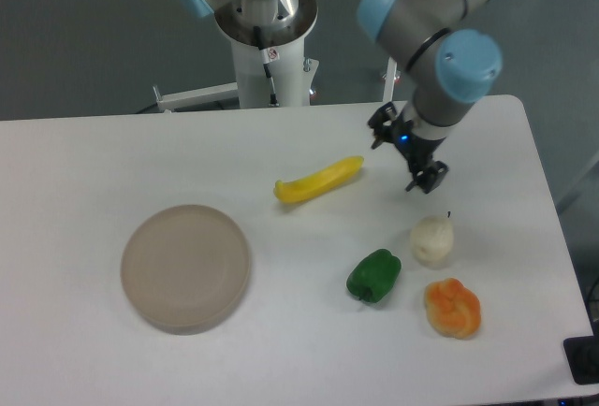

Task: Pick up the banana from the table
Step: 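Move the gripper down toward the yellow banana, then lower the open gripper over the banana's middle, then close the gripper on the banana and start lifting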

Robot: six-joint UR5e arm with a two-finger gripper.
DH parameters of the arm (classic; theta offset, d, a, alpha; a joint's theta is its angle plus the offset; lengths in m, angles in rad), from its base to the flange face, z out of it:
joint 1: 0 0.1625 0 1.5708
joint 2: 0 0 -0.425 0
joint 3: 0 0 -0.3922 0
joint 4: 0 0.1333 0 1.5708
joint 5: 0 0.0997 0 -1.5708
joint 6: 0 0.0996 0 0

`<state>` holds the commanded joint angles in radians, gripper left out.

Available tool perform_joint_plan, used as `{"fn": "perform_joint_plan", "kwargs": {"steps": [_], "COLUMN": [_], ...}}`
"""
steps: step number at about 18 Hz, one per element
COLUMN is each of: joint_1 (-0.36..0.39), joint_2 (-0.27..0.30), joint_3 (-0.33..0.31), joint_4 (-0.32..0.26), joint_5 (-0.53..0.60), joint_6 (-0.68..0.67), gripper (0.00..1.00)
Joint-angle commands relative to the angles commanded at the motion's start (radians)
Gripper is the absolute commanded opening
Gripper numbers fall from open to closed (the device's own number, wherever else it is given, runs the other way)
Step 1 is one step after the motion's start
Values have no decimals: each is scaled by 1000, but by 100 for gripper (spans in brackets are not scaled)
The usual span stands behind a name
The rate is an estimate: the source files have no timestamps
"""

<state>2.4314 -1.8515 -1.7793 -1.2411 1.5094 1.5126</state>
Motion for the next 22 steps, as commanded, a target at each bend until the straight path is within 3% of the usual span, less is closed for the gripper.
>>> {"fn": "perform_joint_plan", "kwargs": {"steps": [4, 12, 17, 19, 20, 22], "joint_1": [-5, -6, -51, -64, -66, -68], "joint_2": [-12, -11, -11, -12, -12, -6], "joint_3": [-67, -210, -267, -272, -272, -272], "joint_4": [93, 130, 230, 245, 247, 274], "joint_5": [-2, -52, -52, -51, -52, -51], "joint_6": [-2, -6, -120, -133, -153, -196], "gripper": [100, 100, 99, 81, 60, 35]}}
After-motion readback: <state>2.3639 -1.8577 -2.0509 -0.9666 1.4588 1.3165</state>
